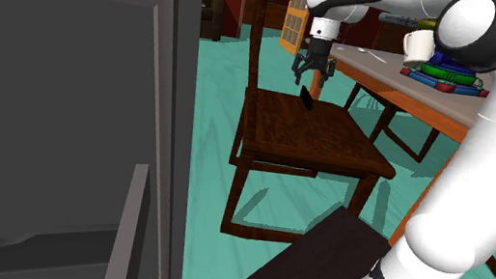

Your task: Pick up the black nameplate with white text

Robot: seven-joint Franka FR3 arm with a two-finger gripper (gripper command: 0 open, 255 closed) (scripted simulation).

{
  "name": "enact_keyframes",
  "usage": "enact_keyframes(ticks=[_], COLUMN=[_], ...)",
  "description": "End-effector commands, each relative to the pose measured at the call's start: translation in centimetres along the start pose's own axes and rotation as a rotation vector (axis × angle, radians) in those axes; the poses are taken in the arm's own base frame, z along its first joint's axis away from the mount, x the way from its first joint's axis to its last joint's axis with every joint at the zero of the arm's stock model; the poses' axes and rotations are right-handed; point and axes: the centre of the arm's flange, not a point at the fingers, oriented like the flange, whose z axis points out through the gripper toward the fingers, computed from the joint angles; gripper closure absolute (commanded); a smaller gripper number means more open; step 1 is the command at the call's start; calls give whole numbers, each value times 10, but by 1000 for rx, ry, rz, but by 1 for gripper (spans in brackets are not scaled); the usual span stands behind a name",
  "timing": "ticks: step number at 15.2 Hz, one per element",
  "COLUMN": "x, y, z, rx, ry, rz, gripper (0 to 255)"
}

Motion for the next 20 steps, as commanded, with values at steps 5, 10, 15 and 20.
enact_keyframes(ticks=[5,10,15,20], x=[67,82,84,85], y=[40,49,49,49], z=[23,44,68,67], rx=[8,9,9,9], ry=[-26,-31,-31,-31], rz=[138,166,166,166], gripper=[0,0,0,255])
